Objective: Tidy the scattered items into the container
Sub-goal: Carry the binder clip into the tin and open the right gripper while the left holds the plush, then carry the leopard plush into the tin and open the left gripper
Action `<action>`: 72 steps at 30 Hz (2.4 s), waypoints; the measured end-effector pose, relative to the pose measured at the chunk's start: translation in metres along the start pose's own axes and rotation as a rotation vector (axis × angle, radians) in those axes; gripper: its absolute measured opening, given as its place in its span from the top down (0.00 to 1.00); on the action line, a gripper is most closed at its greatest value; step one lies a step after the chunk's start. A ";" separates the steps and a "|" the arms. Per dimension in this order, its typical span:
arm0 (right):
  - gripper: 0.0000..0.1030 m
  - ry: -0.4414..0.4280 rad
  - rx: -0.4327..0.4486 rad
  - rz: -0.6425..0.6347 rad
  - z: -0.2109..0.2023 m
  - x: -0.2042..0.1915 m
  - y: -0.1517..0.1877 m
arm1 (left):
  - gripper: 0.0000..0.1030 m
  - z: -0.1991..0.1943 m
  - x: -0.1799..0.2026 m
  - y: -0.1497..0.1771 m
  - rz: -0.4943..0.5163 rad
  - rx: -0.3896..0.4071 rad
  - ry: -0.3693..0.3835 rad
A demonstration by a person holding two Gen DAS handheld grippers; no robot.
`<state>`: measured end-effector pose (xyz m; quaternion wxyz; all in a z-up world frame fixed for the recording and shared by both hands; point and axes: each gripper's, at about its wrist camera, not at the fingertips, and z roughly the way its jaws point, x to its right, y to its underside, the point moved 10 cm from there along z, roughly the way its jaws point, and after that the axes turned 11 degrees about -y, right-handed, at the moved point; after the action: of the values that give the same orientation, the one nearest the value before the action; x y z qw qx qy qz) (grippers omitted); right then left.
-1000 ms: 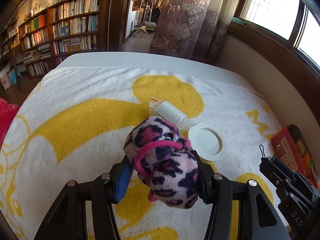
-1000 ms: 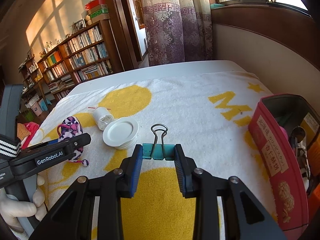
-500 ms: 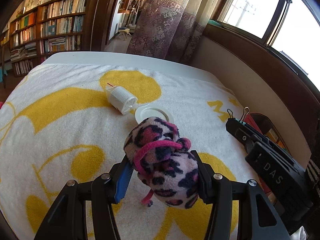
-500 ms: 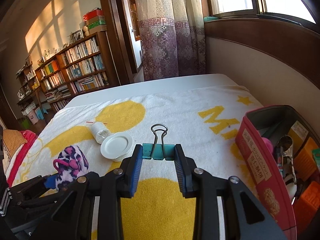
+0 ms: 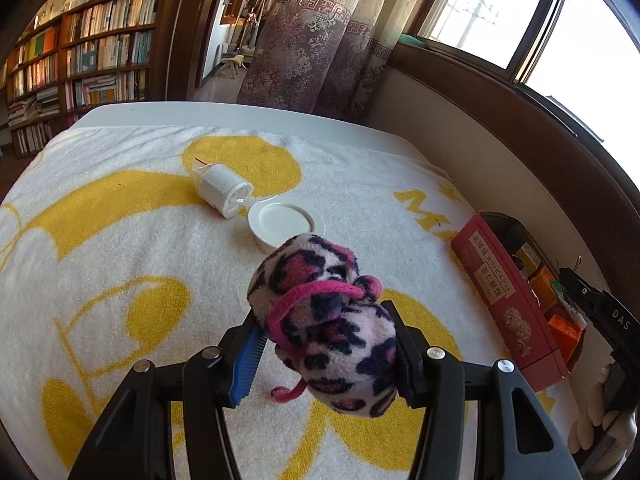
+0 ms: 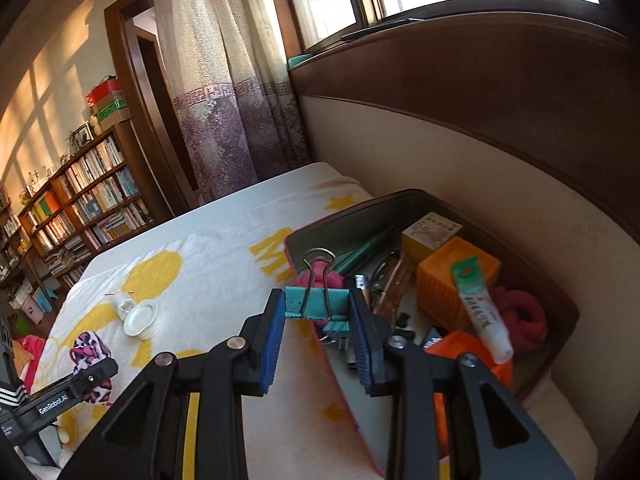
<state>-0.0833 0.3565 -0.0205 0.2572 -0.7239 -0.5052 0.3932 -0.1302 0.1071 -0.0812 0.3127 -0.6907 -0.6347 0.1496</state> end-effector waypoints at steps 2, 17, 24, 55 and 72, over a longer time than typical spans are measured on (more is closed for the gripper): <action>0.65 0.002 -0.023 0.002 0.001 0.013 -0.001 | 0.45 -0.002 0.004 0.001 0.013 0.003 0.003; 0.58 0.019 -0.033 0.099 -0.015 0.061 0.017 | 0.45 -0.003 0.012 0.008 0.042 -0.008 0.018; 0.58 0.138 0.081 0.103 -0.040 0.078 0.009 | 0.45 -0.003 0.015 0.009 0.054 -0.007 0.011; 0.58 0.175 0.320 0.109 -0.071 0.073 0.011 | 0.45 -0.026 0.219 -0.033 0.346 0.049 0.161; 0.58 0.141 0.345 0.148 -0.076 0.080 0.010 | 0.25 0.015 0.295 -0.036 0.370 -0.040 0.258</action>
<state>-0.0007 0.4299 -0.0108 0.3826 -0.7299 -0.3567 0.4399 -0.1234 0.3969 -0.0142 0.3447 -0.8149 -0.4546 0.1022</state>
